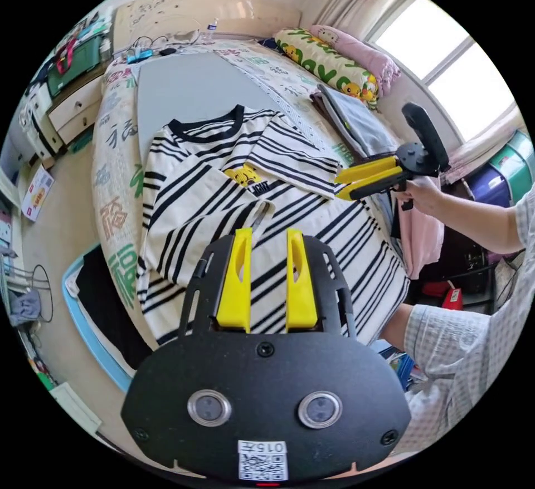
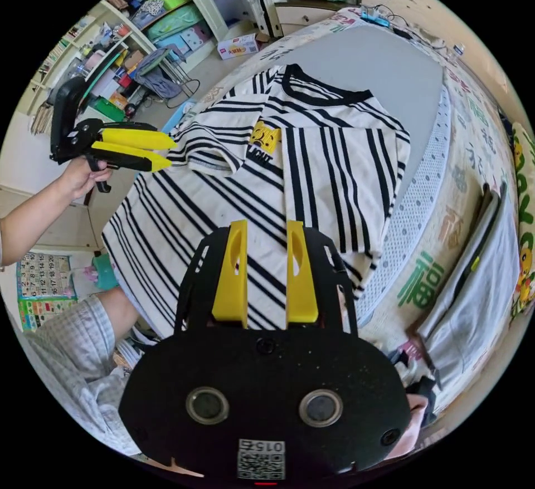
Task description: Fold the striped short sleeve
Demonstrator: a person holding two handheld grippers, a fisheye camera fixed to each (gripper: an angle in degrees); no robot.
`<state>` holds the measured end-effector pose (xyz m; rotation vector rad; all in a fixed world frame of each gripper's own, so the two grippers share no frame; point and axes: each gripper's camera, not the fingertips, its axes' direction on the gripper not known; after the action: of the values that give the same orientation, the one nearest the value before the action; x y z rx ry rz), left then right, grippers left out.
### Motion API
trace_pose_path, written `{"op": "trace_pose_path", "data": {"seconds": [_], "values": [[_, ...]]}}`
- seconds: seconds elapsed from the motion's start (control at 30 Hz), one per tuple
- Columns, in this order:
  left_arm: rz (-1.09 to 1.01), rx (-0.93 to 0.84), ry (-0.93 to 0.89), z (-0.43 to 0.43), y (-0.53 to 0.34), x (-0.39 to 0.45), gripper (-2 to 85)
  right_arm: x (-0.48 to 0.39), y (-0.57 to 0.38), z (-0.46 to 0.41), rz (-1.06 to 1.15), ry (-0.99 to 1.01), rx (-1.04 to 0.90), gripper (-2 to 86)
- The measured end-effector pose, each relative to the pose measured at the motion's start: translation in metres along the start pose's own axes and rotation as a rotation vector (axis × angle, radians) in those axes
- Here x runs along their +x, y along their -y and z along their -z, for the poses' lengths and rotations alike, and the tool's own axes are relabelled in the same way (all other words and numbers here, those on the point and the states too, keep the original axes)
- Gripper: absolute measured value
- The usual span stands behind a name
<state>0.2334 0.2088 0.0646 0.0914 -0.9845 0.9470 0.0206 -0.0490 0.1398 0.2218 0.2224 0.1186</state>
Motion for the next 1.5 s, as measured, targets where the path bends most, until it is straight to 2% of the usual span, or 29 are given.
{"op": "trace_pose_path", "data": {"seconds": [0.23,0.37,0.5,0.6,0.67,0.7,0.77,0.83,0.9,1.0,1.07,1.23,1.37,1.5], "values": [[-0.079,-0.132,0.131,-0.039,0.022,0.015,10.3,0.01,0.065,-0.04,0.054,-0.139,-0.073,9.3],[-0.165,-0.176,0.216,-0.048,0.032,0.031,9.8,0.002,0.078,-0.051,0.177,-0.225,-0.098,7.5],[-0.109,-0.173,0.125,-0.04,0.046,0.023,5.7,0.011,0.086,-0.056,0.174,-0.251,-0.114,3.9],[0.048,-0.055,-0.05,-0.005,0.054,-0.011,2.1,0.06,0.085,-0.031,0.056,-0.133,-0.066,1.7],[0.256,0.143,-0.074,0.046,0.05,-0.057,1.4,0.141,0.065,0.015,-0.16,-0.121,0.04,1.5],[0.314,0.191,-0.042,0.06,0.047,-0.069,1.4,0.165,0.056,0.028,-0.231,-0.134,0.067,1.5],[0.554,0.342,0.148,0.107,0.023,-0.119,2.1,0.257,0.008,0.061,-0.498,-0.228,0.118,2.2],[0.702,0.34,0.289,0.124,0.005,-0.147,4.2,0.313,-0.026,0.06,-0.655,-0.246,0.041,4.0],[0.823,0.309,0.309,0.13,-0.009,-0.164,6.1,0.347,-0.051,0.055,-0.744,-0.177,-0.023,6.6],[0.764,0.304,0.327,0.133,0.002,-0.152,7.0,0.344,-0.055,0.065,-0.736,-0.176,0.085,7.6],[0.61,0.253,0.261,0.114,0.04,-0.136,6.9,0.325,-0.017,0.054,-0.611,-0.133,0.147,7.4],[0.354,0.179,0.067,0.052,0.14,-0.119,6.5,0.292,0.099,-0.021,-0.35,-0.007,0.098,4.9],[0.297,0.091,0.074,0.01,0.202,-0.122,5.2,0.281,0.165,-0.066,-0.272,-0.077,0.059,2.1],[0.345,0.065,0.127,-0.005,0.219,-0.134,0.9,0.287,0.191,-0.094,-0.259,-0.151,-0.004,0.0]]}}
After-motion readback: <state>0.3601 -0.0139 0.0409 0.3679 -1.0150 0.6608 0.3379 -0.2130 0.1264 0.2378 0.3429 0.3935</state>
